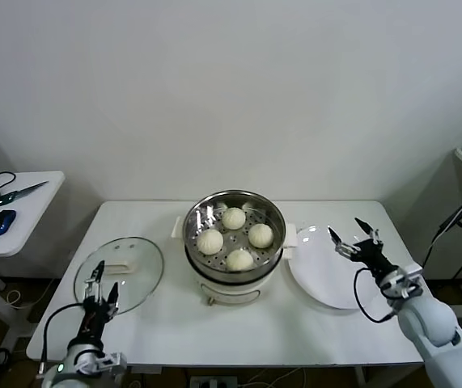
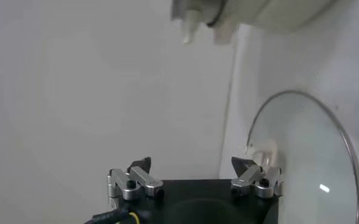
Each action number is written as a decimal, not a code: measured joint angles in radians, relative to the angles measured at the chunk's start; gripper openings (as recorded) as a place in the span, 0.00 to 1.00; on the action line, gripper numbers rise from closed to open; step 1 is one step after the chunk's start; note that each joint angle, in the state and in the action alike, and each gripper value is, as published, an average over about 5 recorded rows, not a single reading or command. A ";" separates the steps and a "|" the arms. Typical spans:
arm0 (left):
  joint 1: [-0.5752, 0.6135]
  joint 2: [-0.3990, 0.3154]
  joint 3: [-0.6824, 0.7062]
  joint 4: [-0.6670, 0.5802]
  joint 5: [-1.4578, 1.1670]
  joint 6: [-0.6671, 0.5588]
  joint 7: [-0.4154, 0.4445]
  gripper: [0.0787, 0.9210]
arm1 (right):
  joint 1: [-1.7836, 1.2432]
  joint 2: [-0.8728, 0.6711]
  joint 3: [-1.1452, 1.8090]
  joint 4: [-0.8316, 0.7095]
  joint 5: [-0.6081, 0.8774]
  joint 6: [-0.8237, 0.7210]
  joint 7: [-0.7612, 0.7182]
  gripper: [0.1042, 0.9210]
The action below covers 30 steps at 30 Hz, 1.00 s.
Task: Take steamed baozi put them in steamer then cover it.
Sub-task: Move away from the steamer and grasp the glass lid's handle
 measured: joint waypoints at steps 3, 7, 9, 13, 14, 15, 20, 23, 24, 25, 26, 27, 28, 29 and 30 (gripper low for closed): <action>-0.039 0.010 0.001 0.058 0.048 -0.008 -0.010 0.88 | -0.035 0.013 0.029 0.000 -0.016 0.004 -0.004 0.88; -0.094 0.022 0.002 0.136 0.096 -0.019 -0.021 0.88 | -0.071 0.029 0.055 0.002 -0.035 0.010 -0.007 0.88; -0.122 0.028 0.003 0.175 0.114 -0.024 -0.026 0.88 | -0.085 0.037 0.064 0.002 -0.045 0.013 -0.008 0.88; -0.176 0.039 0.009 0.246 0.140 -0.030 -0.037 0.88 | -0.104 0.051 0.077 0.001 -0.063 0.016 -0.011 0.88; -0.189 0.040 0.012 0.262 0.146 -0.031 -0.040 0.88 | -0.107 0.054 0.079 0.001 -0.067 0.016 -0.011 0.88; -0.201 0.042 0.014 0.278 0.152 -0.032 -0.043 0.88 | -0.110 0.057 0.081 0.000 -0.071 0.017 -0.011 0.88; -0.257 0.045 0.021 0.349 0.175 -0.035 -0.055 0.88 | -0.120 0.071 0.089 -0.001 -0.087 0.018 -0.013 0.88; -0.288 0.047 0.023 0.388 0.187 -0.037 -0.061 0.88 | -0.125 0.077 0.093 -0.001 -0.094 0.020 -0.014 0.88; -0.299 0.048 0.023 0.401 0.190 -0.037 -0.063 0.88 | -0.126 0.080 0.094 -0.002 -0.096 0.020 -0.015 0.88; -0.309 0.049 0.023 0.413 0.192 -0.038 -0.066 0.88 | -0.128 0.082 0.095 -0.002 -0.099 0.020 -0.015 0.88; -0.318 0.051 0.024 0.426 0.195 -0.039 -0.069 0.88 | -0.130 0.084 0.096 -0.003 -0.101 0.021 -0.016 0.88; -0.328 0.053 0.024 0.438 0.196 -0.039 -0.071 0.88 | -0.131 0.086 0.097 -0.003 -0.103 0.021 -0.016 0.88; -0.337 0.054 0.025 0.449 0.198 -0.039 -0.073 0.88 | -0.133 0.088 0.098 -0.004 -0.105 0.022 -0.017 0.88; -0.347 0.056 0.025 0.460 0.199 -0.040 -0.076 0.88 | -0.134 0.091 0.099 -0.006 -0.107 0.023 -0.018 0.88; -0.356 0.057 0.025 0.470 0.200 -0.040 -0.078 0.88 | -0.135 0.093 0.100 -0.007 -0.110 0.024 -0.019 0.88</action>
